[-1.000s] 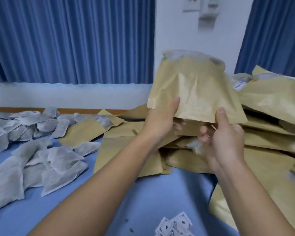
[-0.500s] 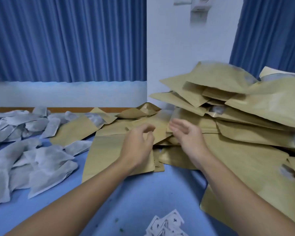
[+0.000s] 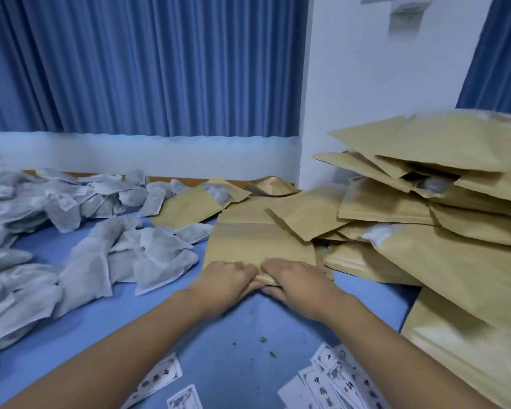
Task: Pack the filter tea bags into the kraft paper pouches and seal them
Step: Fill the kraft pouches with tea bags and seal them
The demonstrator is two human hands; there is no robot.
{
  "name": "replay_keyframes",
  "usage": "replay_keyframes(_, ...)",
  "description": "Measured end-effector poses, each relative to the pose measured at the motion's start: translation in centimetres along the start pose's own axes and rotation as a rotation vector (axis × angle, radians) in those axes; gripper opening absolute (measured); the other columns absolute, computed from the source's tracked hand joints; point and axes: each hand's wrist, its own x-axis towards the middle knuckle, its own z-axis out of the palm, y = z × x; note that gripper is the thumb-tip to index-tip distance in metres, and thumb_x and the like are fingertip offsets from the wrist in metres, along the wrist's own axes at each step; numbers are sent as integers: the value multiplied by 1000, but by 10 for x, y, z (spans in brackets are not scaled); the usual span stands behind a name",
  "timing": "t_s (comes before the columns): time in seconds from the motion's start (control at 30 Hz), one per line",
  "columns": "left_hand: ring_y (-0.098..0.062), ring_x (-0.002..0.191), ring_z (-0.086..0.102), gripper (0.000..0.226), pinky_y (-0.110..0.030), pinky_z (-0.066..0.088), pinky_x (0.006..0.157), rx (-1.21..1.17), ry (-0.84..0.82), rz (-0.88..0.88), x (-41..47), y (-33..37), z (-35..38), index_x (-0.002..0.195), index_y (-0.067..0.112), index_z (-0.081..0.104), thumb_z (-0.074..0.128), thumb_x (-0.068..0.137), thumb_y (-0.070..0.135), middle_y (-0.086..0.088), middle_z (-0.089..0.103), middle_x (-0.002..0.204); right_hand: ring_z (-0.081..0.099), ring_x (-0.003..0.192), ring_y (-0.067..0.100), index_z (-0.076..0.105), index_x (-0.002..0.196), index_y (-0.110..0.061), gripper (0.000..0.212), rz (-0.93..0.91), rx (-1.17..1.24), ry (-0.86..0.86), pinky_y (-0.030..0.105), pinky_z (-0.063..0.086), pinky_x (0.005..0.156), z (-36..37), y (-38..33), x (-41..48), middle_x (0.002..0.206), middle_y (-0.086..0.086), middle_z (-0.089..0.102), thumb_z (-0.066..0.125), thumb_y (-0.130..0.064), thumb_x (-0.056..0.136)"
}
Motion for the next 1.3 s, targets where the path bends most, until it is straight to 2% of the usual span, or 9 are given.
replay_keyframes(0.1,-31,93,63,35,-33,32,73,-55,56,66,-17,-12,-13,110,18,56,32,108,42,-3,69,102,60,94,30,52,106,-27,9,-1,-63,-50,38,42,67,-12,-13,8,100,1,62,44,-28,100)
replay_keyframes(0.2,-26,82,59,14,-33,42,76,-176,598,88,-35,-14,-12,97,10,67,56,99,19,-4,65,90,60,86,29,63,100,-28,22,64,90,89,38,46,68,-26,-19,19,90,2,65,42,-22,101)
replay_keyframes(0.27,-17,68,50,23,-25,38,66,-538,887,-210,-45,1,-9,77,18,58,58,96,31,6,54,74,57,73,11,67,86,-37,30,78,349,207,33,43,66,-34,-21,25,75,-9,64,47,-21,102)
replay_keyframes(0.37,-10,54,47,50,-22,42,55,-1390,728,-644,-39,27,-6,69,21,44,64,85,63,9,49,59,36,53,3,56,55,-35,48,24,732,121,25,31,57,-41,-21,32,52,-14,41,58,-19,99)
replay_keyframes(0.5,-24,68,63,60,-36,54,52,-1934,422,-686,-29,27,-1,90,9,51,72,77,63,-14,57,72,38,54,4,69,66,-27,37,-63,885,-181,15,31,52,-39,-20,31,54,-14,51,59,-42,99)
replay_keyframes(0.77,-26,79,72,61,-52,60,61,-1915,315,-682,-28,16,6,87,12,50,69,79,69,-13,68,81,52,67,-2,80,98,-22,29,-101,1100,-224,7,39,63,-20,-15,33,75,-6,66,70,-48,91)
replay_keyframes(0.9,-26,78,71,62,-49,60,61,-1884,358,-634,-29,17,10,89,10,52,67,82,69,-15,63,80,42,68,14,77,97,-10,47,-60,1135,-201,16,37,62,-13,-11,33,74,-2,62,67,-56,90)
replay_keyframes(1.07,-26,74,69,64,-44,60,57,-1850,379,-615,-29,19,11,93,7,52,69,79,67,-14,59,75,59,75,-1,78,94,-15,42,-31,1206,-236,9,43,70,-9,-9,28,80,-7,70,63,-54,93)
replay_keyframes(1.3,-25,66,65,57,-34,54,47,-1764,439,-582,-30,20,10,94,0,49,65,89,54,-12,57,70,41,76,27,77,90,-17,50,32,1272,-263,36,36,75,-7,-11,27,81,17,53,63,-64,88)
